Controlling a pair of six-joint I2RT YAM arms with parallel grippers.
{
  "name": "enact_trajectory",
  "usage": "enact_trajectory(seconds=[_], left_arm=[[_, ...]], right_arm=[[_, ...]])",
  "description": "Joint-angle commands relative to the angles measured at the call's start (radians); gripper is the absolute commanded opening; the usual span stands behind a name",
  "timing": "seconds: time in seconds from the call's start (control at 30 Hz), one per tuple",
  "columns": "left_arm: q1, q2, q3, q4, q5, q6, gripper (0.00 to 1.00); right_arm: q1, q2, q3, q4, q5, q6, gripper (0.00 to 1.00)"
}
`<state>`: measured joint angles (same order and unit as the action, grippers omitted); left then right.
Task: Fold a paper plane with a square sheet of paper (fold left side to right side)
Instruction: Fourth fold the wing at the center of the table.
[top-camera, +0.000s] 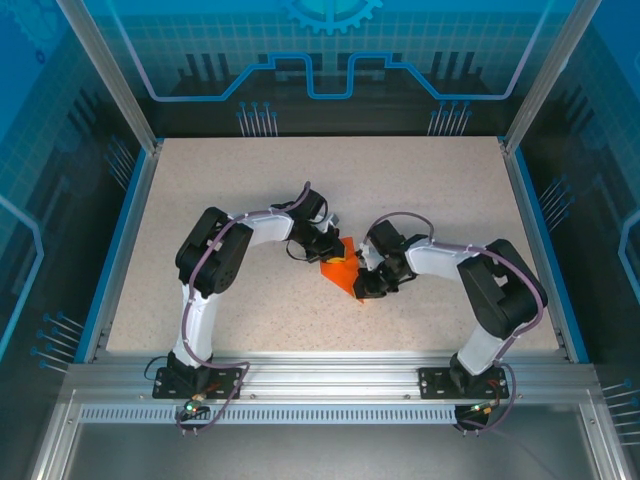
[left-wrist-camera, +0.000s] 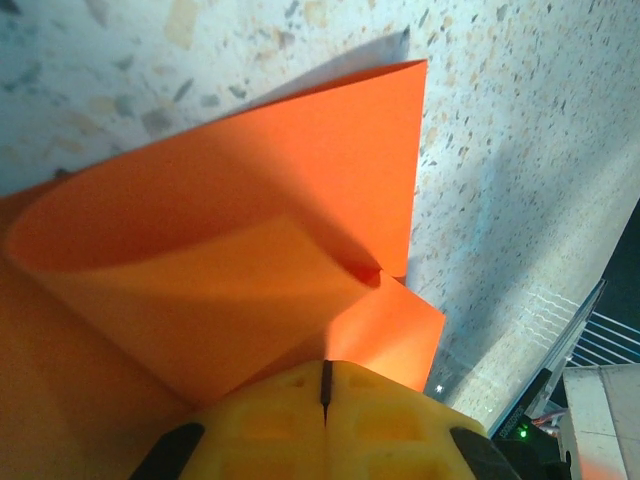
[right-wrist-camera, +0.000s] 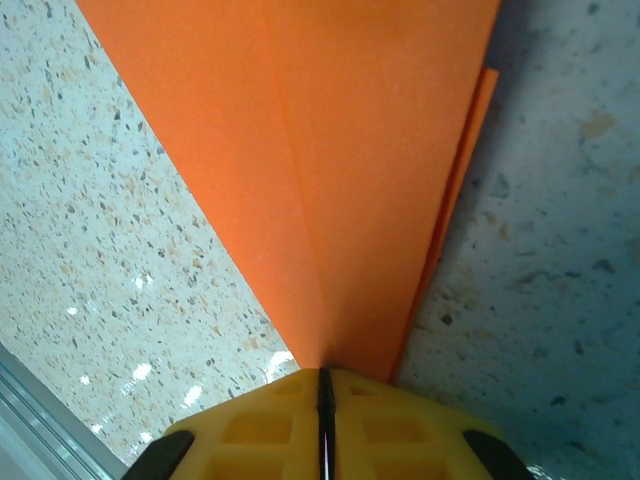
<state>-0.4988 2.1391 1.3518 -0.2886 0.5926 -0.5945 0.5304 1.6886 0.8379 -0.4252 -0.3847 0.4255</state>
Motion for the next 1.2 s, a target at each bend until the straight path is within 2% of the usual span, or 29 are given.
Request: enact_trajectory(seconds=[0.0,0.57,0.83,0.93,1.17], left_arm=[[0.005,0.056,-0.02,-0.113,-0.119,0.025,0.02],[0.007,0.06,-0.016,-0.114,-0.12,0.025,0.02],[0.003,0.051,-0.019,-0.107,-0.111,0.015,0.02],[0.003,0.05,-0.021,-0.101,-0.107,0.012,0.02],[0.003,0.051,-0.022,-0.098,-0.101,0.007,0.02]], right_arm=[[0.023,-0.007,-0.06,-0.162,0.02,0.007,0.1],[-0.002,-0.087,-0.138,-0.178,0.011,0.022,0.09],[-0.008,-0.231,-0.069,-0.125,-0.071,0.004,0.06],[-0.02,-0.212,-0.042,-0.05,-0.104,0.034,0.05],[-0.036,-0.065,0.028,0.031,-0.03,0.079,0.04]])
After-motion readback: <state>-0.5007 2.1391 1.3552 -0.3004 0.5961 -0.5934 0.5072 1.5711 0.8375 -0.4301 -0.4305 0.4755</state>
